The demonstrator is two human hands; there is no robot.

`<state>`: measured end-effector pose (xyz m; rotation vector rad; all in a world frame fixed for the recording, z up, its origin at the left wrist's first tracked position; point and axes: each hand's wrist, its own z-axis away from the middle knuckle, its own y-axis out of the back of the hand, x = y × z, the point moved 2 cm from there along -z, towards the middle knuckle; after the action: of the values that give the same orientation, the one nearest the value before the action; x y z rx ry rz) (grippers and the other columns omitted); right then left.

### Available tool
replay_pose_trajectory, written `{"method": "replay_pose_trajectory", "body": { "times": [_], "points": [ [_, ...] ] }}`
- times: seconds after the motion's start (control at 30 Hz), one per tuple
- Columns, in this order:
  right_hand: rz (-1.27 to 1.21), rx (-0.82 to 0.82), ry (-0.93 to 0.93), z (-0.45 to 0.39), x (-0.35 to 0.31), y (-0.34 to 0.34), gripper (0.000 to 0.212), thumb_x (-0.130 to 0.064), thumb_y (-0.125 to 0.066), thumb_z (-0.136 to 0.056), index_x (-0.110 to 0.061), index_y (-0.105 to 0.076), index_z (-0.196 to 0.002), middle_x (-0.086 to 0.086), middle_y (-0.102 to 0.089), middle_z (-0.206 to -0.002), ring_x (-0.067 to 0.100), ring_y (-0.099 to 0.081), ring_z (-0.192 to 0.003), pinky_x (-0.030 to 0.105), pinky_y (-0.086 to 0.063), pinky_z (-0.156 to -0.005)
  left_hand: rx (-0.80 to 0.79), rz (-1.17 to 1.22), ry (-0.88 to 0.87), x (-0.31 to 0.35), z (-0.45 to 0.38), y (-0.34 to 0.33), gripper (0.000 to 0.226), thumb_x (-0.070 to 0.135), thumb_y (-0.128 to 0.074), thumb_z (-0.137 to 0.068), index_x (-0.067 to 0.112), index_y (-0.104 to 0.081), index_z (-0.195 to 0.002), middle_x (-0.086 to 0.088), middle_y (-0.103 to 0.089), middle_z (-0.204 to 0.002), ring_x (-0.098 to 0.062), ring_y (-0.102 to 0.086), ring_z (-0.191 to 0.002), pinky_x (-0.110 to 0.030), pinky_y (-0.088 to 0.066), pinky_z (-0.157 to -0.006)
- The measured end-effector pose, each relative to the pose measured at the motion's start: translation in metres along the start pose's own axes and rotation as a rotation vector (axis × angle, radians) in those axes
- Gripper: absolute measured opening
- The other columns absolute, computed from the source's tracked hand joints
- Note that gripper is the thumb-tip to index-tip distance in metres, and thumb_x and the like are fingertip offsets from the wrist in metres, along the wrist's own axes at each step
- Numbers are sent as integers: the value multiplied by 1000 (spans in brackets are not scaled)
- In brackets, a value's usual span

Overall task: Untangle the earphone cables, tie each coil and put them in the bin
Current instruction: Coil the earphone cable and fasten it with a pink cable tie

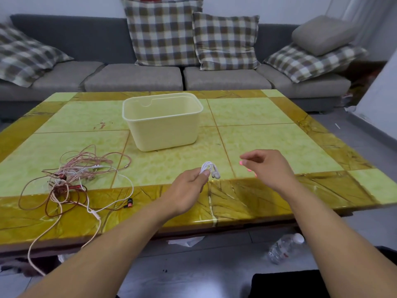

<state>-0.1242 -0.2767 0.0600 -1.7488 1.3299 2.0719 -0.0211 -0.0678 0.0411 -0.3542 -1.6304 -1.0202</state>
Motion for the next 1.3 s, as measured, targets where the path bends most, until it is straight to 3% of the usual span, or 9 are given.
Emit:
{"method": "replay_pose_trajectory", "body": {
  "times": [0.1,0.2,0.3,0.4,0.53,0.77,0.93,1.13,1.3],
  "points": [
    [192,137,-180,-9,35,32,7,-20,-74,-90,-25,-77,-95,-2,-75,-97,15,-67,-73,24,-44,-54,-28,68,-7,-1,-4,-9,45,33,-39,-109,28,-50,-66,6,-38,-62,-13,-32,-57,-32,-30,-61],
    [343,208,-282,-13,60,51,6,-20,-74,-90,-19,-74,-96,9,-73,-101,24,-61,-80,29,-40,-64,-16,69,-34,4,-6,-14,54,31,-37,-110,44,-62,-63,1,-41,-63,-11,-36,-54,-26,-34,-56],
    [418,206,-382,-13,82,59,25,-37,-78,-87,-13,-70,-89,14,-70,-96,34,-64,-94,32,-44,-70,5,71,-14,4,-11,-18,38,36,-40,-108,23,-53,-74,6,-42,-60,-8,-35,-50,-25,-32,-55],
    [477,177,-479,-13,93,63,50,-55,-79,-79,-11,-58,-67,12,-62,-74,34,-63,-74,31,-41,-55,3,41,-8,4,-15,-22,37,40,-40,-107,20,-50,-77,4,-42,-62,-12,-36,-56,-28,-32,-57],
    [568,165,-493,-15,85,66,42,-43,-78,-80,-6,-58,-72,10,-62,-75,28,-57,-65,28,-37,-50,-7,75,0,8,-18,-28,37,39,-40,-107,19,-51,-79,4,-42,-62,-16,-36,-59,-30,-32,-61],
    [575,171,-523,-10,83,68,29,-33,-63,-89,-5,-62,-80,14,-67,-84,34,-65,-76,32,-48,-61,-33,126,17,6,-19,-30,37,40,-41,-107,18,-52,-79,8,-42,-59,-13,-35,-53,-30,-32,-57],
    [631,140,-542,-9,78,58,52,-60,-58,-91,-10,-62,-84,8,-63,-85,31,-61,-81,36,-50,-71,-27,104,9,4,-18,-27,37,39,-40,-107,17,-51,-80,7,-41,-59,-10,-33,-49,-28,-31,-53],
    [665,158,-595,-7,73,60,15,-8,-57,-90,-6,-68,-80,10,-68,-79,29,-62,-75,32,-47,-66,-32,124,47,7,-15,-22,37,40,-39,-108,17,-47,-79,3,-36,-62,-9,-28,-48,-22,-26,-47],
    [569,187,-499,-4,62,62,15,-5,-51,-96,0,-63,-90,12,-70,-89,31,-62,-78,34,-45,-66,-13,181,130,8,-14,-18,39,41,-40,-107,20,-42,-75,4,-32,-59,-13,-24,-51,-30,-21,-51]
  ]
}}
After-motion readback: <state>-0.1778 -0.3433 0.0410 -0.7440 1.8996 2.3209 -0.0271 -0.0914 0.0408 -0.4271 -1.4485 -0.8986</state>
